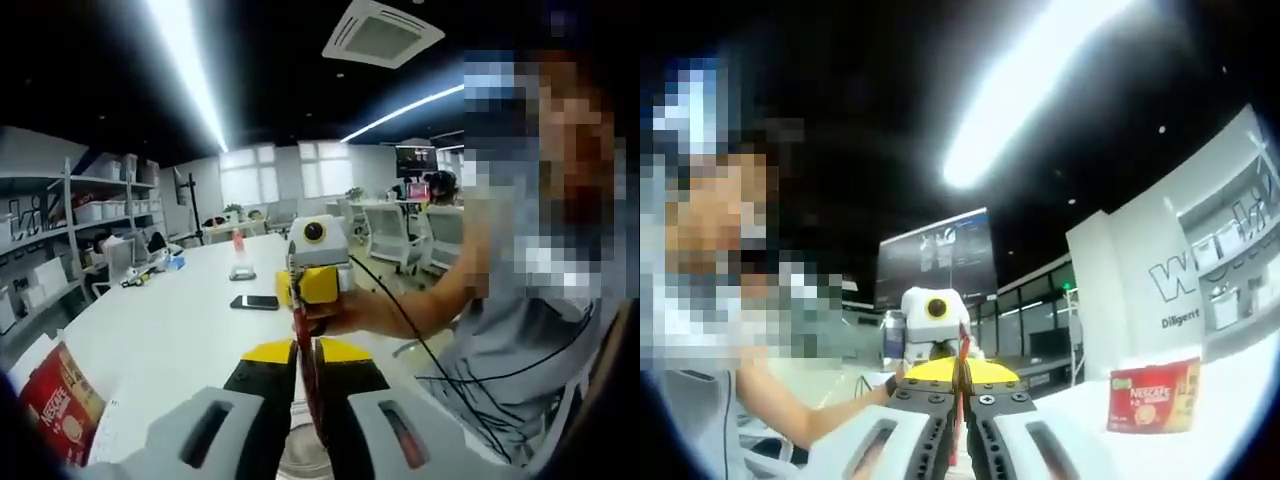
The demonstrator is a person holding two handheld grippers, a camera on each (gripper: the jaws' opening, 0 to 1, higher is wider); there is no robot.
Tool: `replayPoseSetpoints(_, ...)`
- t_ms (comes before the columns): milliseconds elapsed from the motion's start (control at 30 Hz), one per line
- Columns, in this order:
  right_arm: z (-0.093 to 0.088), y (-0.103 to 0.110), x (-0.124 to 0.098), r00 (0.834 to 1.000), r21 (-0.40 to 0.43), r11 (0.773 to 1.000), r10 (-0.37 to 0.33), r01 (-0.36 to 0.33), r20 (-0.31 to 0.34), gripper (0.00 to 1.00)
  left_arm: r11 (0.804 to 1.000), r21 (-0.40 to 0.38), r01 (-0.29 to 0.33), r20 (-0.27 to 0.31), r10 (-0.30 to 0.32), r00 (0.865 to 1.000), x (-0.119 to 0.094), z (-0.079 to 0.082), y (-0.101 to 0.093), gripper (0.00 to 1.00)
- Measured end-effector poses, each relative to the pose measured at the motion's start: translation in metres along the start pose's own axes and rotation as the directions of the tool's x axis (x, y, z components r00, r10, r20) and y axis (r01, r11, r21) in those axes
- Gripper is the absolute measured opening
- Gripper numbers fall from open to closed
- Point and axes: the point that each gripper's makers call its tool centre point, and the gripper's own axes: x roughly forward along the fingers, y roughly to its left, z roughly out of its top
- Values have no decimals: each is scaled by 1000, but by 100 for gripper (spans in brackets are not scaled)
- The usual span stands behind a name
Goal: Tear open the coffee pouch, take out the coffee, and pour the coffee from the pouch into the cup
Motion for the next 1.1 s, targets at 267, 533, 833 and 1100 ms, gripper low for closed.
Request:
replayPoseSetpoints(267, -4, 0, 1, 1000, -1, 1000, 0, 0, -18, 3, 1000, 0, -3, -8, 3, 1000, 0, -2, 2, 6)
replayPoseSetpoints(533, 4, 6, 3, 999, -19, 999, 39, -40, -12, 15, 1000, -25, 19, 17, -18, 1000, -1, 2, 0, 5)
replayPoseSetpoints(833, 12, 6, 6, 999, -60, 998, 28, -31, -43, 5, 999, -28, 26, 6, -26, 1000, 1, -1, -2, 5)
replayPoseSetpoints(1100, 20, -5, 2, 999, -39, 999, -38, 38, -11, 2, 1000, -28, 10, 65, -8, 998, 3, 11, -2, 17)
